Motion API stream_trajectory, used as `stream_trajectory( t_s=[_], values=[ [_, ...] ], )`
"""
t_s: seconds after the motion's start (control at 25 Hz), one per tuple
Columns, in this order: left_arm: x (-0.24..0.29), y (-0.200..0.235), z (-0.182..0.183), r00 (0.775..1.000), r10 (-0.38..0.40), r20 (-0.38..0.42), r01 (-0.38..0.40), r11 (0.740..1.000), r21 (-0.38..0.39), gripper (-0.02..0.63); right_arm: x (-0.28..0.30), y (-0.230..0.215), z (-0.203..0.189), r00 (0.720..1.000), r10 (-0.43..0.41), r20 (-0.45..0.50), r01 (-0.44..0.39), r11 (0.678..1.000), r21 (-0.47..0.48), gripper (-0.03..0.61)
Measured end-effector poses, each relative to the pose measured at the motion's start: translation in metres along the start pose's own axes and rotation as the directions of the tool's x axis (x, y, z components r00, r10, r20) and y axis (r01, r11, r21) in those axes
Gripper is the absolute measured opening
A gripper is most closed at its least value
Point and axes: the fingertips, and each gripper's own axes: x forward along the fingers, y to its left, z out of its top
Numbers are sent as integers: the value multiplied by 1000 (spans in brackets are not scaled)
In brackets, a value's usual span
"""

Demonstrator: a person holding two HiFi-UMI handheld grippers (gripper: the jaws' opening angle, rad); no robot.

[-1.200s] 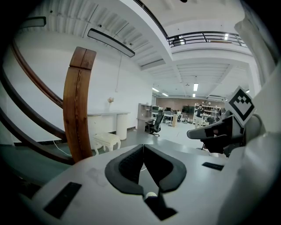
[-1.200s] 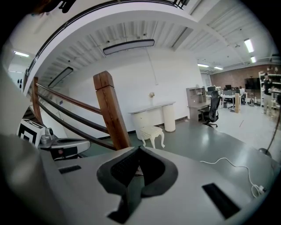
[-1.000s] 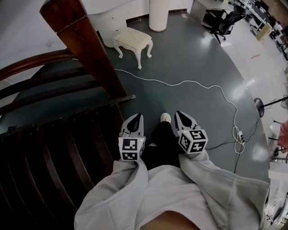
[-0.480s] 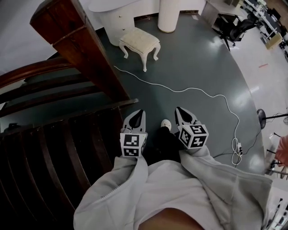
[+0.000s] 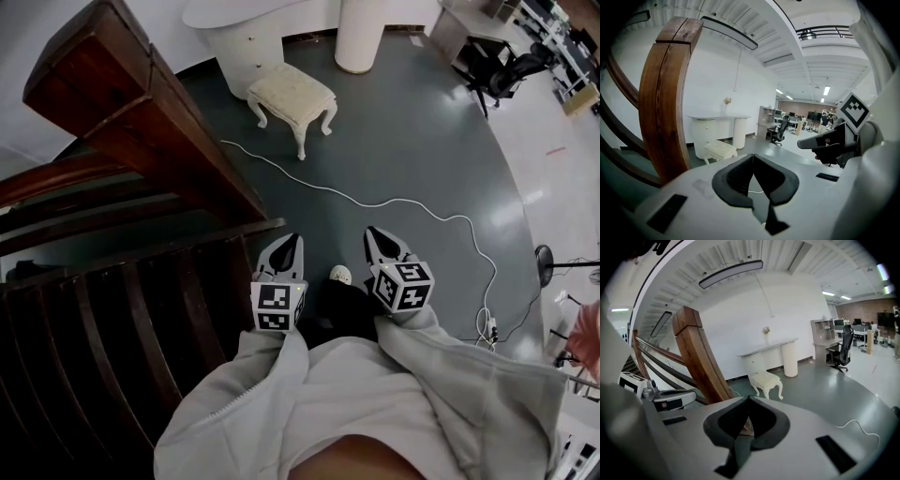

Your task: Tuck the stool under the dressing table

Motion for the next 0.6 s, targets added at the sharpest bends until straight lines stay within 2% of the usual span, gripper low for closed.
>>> stream_trajectory(
  t_s=[0.6],
  values=[
    [81, -3, 20, 999, 41, -5, -41, 999, -22, 15, 42, -67, 36, 1000, 18, -12, -18, 1000, -15, 49]
  ],
)
